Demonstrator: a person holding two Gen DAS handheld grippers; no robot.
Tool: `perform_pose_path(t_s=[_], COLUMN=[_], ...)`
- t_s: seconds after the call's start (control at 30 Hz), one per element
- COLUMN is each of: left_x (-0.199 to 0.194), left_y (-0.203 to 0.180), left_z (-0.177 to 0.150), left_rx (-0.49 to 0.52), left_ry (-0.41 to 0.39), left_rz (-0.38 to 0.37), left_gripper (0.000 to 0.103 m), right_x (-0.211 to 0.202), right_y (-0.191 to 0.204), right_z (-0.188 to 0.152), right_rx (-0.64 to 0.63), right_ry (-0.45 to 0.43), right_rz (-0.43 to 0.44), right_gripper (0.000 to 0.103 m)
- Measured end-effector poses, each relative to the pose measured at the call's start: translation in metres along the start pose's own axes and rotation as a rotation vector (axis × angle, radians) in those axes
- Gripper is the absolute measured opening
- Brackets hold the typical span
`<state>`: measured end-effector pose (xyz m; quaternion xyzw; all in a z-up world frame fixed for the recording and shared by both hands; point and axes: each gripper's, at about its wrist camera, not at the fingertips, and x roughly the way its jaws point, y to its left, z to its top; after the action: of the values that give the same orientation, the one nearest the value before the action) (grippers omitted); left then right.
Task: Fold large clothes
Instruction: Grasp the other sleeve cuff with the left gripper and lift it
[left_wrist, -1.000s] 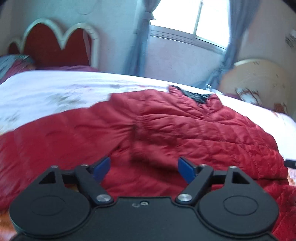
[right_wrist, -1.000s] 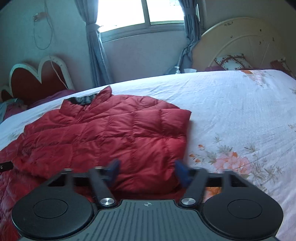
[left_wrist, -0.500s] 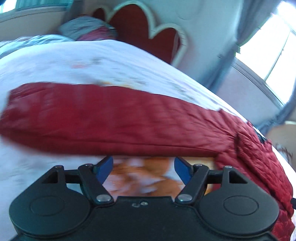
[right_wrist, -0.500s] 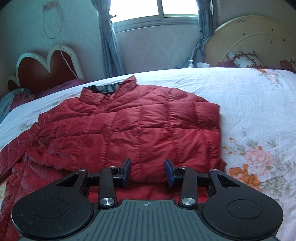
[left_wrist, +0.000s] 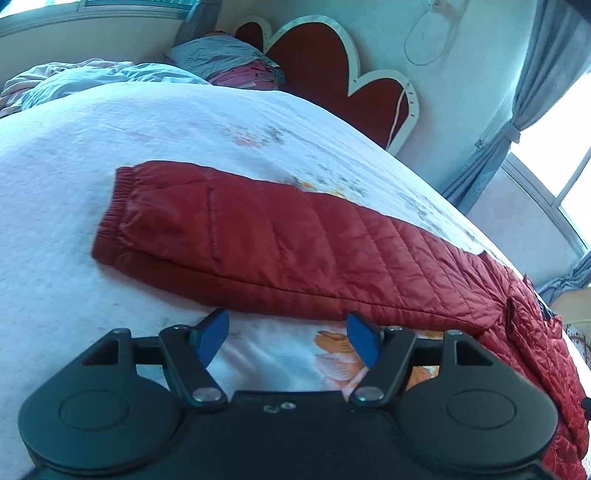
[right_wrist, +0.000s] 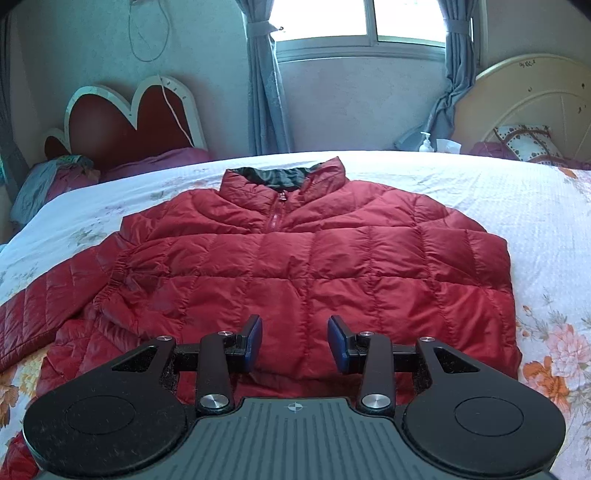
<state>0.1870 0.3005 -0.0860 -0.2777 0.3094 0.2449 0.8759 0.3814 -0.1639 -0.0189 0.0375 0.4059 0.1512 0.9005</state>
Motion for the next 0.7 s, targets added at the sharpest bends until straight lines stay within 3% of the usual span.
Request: perform_pose_path(t_s=[0.27,0.47,0.53,0.7], left_x=[0.006,0.015,0.017,0.023], left_y=[0.024,0.046,0.055,0.08], left_z=[0.008,0.015,0.017,0.017], left_rx=[-0.112,-0.315,-0.387,-0.567], left_ry=[-0.021,-0.066,-0.083,-0.128], left_rz=[-0.02,-0.075,-0.094,-0.114], left_gripper=[0.069,0.067,0.064,0.043], right_x=[0.003,0.005,0.005,0.005], right_y=[0.009,0.012,0.013,0.011], right_z=[0.002,0.005,0.007,0.009], right_rx=[-0.02,-0.024,-0.022,-0.009], right_ry=[0.003,-0.001,-0.004,-0.008], right_rz=[0.001,-0.009,-0.014,-0.034], right_gripper=[0.039,0.039,0.039,0.039])
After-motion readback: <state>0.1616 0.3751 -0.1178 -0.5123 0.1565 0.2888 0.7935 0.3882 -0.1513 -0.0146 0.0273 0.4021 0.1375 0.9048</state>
